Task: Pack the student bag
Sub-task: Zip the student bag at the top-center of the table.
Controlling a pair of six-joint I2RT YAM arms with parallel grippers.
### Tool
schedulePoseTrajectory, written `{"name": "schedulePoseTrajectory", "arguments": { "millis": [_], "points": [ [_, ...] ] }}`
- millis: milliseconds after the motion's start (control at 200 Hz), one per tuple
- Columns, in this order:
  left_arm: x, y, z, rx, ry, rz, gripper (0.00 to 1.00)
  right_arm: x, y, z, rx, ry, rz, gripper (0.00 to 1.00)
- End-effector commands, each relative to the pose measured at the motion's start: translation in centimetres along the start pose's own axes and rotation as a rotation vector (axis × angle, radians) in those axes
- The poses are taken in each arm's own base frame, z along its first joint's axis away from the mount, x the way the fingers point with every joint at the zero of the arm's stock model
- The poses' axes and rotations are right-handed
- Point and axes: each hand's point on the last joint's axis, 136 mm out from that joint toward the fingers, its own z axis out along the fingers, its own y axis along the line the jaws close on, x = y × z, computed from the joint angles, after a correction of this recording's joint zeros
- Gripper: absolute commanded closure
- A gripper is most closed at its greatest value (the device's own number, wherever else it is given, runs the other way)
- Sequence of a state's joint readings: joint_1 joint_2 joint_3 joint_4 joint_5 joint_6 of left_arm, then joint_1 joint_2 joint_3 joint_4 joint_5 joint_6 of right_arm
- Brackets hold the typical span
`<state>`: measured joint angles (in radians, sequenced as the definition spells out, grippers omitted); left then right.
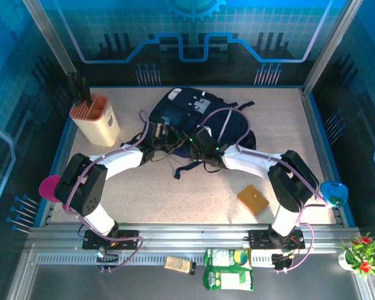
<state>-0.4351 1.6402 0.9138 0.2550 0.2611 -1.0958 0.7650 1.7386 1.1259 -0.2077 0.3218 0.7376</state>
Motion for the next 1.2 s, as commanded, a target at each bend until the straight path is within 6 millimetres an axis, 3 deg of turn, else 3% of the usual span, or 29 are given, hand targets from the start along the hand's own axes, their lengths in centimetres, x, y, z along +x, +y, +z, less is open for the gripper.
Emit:
{"name": "schedulePoseTrajectory", "arguments": {
  "millis": [0, 200, 475, 780, 845, 970, 1006, 1196],
  "points": [
    [-0.1, -3.7, -0.4, 0.1, 0.012, 0.07, 1.0, -1.7, 1.3, 0.0, -0.018, -0.064, -0.012, 0.83],
    [-0.6, -3.0, -0.5, 0.068, -0.012, 0.085, 1.0, -0.7, -0.6, -0.6, 0.048, -0.037, -0.006, 0.9],
    [-2.4, -1.7, -0.7, 0.03, -0.048, 0.094, 1.0, 2.7, -5.0, -2.3, 0.137, 0.018, 0.014, 0.92],
    [-3.7, -0.4, -0.7, -0.004, -0.063, 0.091, 1.0, 4.4, -12.3, -4.9, 0.333, 0.023, 0.036, 0.94],
    [-3.8, -0.3, -0.7, -0.004, -0.062, 0.092, 1.0, 4.3, -11.9, -4.7, 0.284, 0.022, 0.021, 0.94],
    [-3.7, -0.5, -0.6, 0.005, -0.054, 0.089, 1.0, 3.9, -9.2, -3.8, 0.183, 0.057, -0.041, 0.9],
    [-3.6, -0.6, -0.6, 0.007, -0.05, 0.088, 1.0, 2.9, -8.1, -3.7, 0.151, 0.048, -0.048, 0.88],
    [-3.5, -0.8, -0.7, 0.014, -0.042, 0.086, 1.0, 2.3, -7.1, -2.5, 0.139, 0.072, -0.086, 0.75]
  ]
}}
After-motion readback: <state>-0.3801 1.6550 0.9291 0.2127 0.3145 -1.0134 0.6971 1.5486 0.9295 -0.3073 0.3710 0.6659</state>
